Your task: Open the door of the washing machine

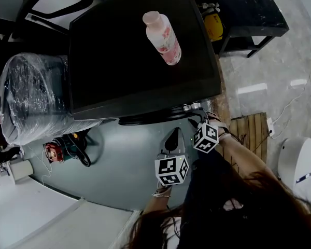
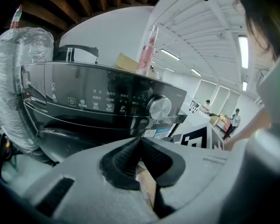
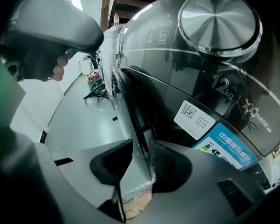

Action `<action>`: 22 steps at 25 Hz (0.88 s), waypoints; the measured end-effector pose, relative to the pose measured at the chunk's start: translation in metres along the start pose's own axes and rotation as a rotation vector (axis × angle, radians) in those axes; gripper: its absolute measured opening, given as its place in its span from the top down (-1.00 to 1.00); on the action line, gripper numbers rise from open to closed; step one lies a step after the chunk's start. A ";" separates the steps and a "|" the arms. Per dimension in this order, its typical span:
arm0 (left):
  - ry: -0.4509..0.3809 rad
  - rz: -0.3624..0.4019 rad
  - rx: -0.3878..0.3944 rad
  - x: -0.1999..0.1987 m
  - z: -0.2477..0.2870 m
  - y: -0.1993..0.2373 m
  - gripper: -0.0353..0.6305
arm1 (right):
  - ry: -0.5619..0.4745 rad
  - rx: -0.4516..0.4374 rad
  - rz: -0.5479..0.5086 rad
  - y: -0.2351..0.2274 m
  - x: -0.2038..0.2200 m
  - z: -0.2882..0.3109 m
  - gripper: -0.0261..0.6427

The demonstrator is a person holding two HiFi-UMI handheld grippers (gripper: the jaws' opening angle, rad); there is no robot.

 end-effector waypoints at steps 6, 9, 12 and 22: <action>-0.002 -0.032 -0.018 0.005 -0.003 0.005 0.86 | 0.014 0.006 -0.008 0.000 -0.003 0.011 0.63; -0.007 -0.040 -0.025 0.008 -0.005 0.005 0.86 | 0.016 0.011 -0.016 0.002 -0.003 0.014 0.63; -0.014 -0.049 -0.032 0.010 -0.008 0.005 0.86 | 0.007 0.039 -0.042 0.004 -0.002 0.014 0.64; -0.033 -0.073 -0.050 0.022 -0.024 0.010 0.86 | 0.025 0.075 -0.092 0.019 0.004 0.013 0.67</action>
Point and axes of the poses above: the fingertips, and each gripper's own axes: z forward along the fingers, y to its left, x out of its underside, the point moved 9 cm from there along -z, backward along the fingers, and after that the axes turned 14 degrees about y, right-handed, at the moved point
